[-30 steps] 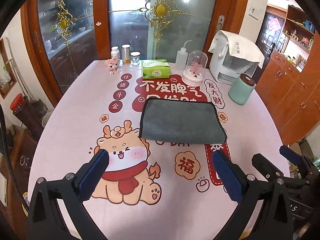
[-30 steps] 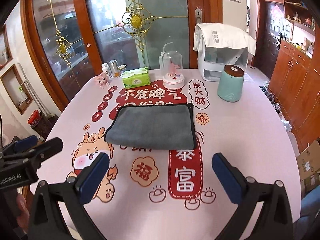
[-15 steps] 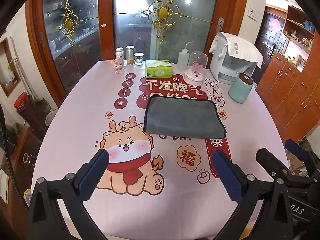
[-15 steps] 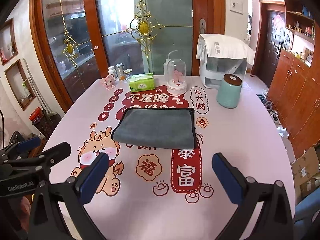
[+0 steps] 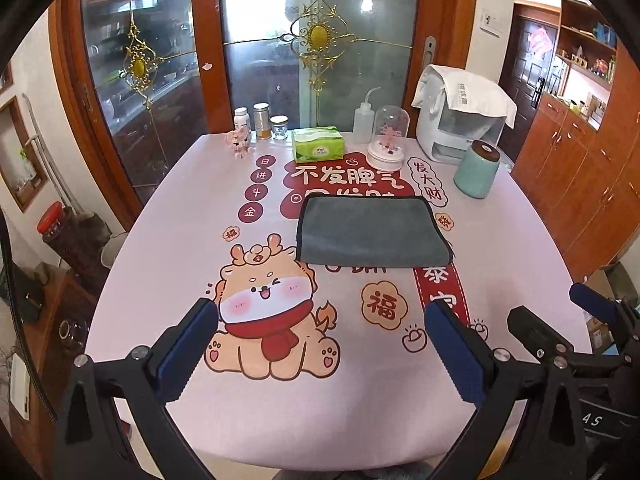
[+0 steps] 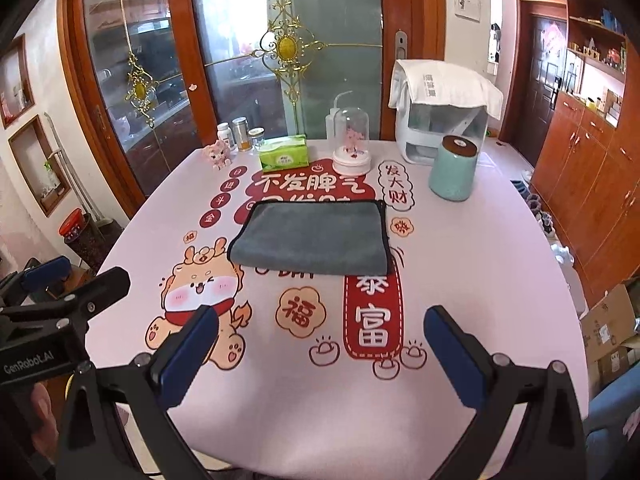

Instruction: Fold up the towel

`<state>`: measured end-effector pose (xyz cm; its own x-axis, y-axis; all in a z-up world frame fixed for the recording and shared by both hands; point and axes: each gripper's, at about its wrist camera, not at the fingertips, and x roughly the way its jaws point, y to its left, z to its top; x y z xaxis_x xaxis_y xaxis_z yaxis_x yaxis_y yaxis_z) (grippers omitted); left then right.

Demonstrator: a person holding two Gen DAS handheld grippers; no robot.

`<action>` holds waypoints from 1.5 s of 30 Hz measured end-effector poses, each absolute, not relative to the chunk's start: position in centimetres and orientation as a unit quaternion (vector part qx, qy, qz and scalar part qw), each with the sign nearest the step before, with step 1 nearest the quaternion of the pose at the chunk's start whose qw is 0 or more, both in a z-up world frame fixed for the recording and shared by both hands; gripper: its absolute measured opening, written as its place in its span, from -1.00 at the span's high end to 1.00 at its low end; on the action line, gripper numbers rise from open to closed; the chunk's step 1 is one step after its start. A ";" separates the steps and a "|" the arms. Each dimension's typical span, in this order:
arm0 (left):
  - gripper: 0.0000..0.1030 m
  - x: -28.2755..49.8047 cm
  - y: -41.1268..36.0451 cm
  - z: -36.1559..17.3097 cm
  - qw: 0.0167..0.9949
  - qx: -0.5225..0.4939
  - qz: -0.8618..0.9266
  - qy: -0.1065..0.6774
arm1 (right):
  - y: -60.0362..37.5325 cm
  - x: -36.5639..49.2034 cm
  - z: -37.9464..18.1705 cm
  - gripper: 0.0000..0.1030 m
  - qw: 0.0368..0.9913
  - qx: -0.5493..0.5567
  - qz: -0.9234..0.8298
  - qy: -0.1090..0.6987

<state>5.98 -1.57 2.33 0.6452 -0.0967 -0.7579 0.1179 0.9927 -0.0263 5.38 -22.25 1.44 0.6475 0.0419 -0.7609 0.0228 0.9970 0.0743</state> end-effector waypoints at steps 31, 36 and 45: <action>-0.99 2.2 -1.0 2.5 0.907 0.014 -0.009 0.421 | -20.7 1.1 2.4 -1.00 0.908 0.030 -0.021 0.418; -0.99 2.2 -1.0 2.2 0.904 0.013 -0.011 0.426 | -20.8 0.9 2.3 -1.00 0.907 0.030 -0.025 0.420; -0.99 1.9 -0.7 1.9 0.903 0.014 -0.012 0.430 | -20.8 0.8 2.3 -1.00 0.906 0.028 -0.026 0.422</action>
